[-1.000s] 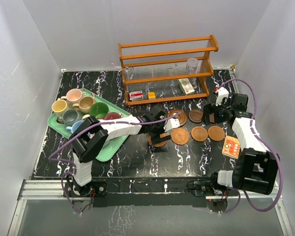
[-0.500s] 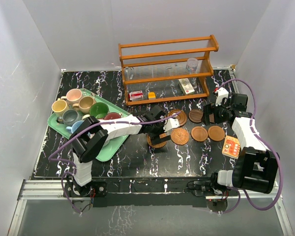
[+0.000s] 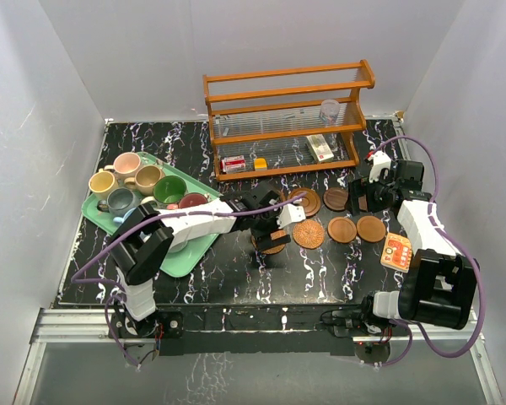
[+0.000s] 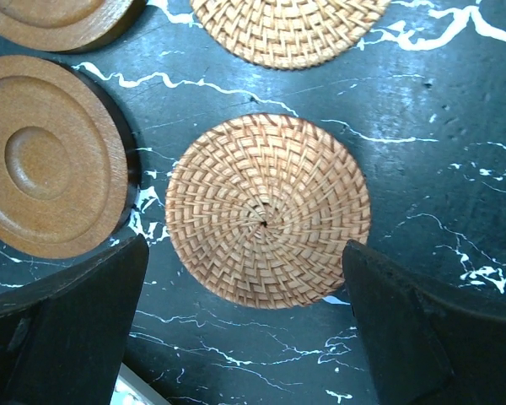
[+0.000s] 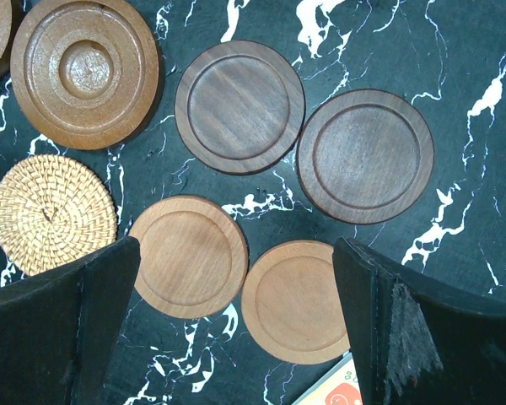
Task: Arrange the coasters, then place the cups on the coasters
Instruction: Move the coaster to the center of the board.
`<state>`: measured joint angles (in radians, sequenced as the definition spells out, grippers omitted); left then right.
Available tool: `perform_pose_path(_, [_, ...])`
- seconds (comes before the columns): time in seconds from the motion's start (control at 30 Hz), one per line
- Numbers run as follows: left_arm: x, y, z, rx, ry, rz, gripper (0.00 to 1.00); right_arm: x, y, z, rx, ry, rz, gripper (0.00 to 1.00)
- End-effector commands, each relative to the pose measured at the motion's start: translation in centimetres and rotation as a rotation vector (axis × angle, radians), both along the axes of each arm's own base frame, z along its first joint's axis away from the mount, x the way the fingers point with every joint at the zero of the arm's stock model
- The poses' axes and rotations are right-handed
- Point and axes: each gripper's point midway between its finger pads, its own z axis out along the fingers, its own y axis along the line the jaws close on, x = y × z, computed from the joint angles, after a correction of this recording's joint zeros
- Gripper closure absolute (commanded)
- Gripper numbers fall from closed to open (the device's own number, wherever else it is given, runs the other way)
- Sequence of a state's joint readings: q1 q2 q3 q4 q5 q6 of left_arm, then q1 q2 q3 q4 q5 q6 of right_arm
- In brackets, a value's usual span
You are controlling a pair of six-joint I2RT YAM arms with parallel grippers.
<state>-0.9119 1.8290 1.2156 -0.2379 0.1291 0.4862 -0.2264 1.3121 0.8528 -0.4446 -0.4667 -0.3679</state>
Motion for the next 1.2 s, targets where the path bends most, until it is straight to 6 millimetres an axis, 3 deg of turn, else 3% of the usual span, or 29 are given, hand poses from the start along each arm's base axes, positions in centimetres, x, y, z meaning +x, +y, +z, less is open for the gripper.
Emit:
perform_pose_path(0.0, [-1.7,-0.2,1.2,-0.041,0.024,-0.078,0.01,0.9,-0.4,0.9,-0.018,-0.041,0.004,0.02])
perform_pose_path(0.4, [-3.3,0.4,-1.0,-0.001,0.048,-0.17,0.01,0.9,-0.4,0.6,-0.015,-0.029,0.009,0.02])
perform_pose_path(1.17, [-1.0,0.9,-2.3,0.065,-0.015,-0.081,0.01,0.8,-0.3,0.5,-0.015,-0.024,0.014,0.02])
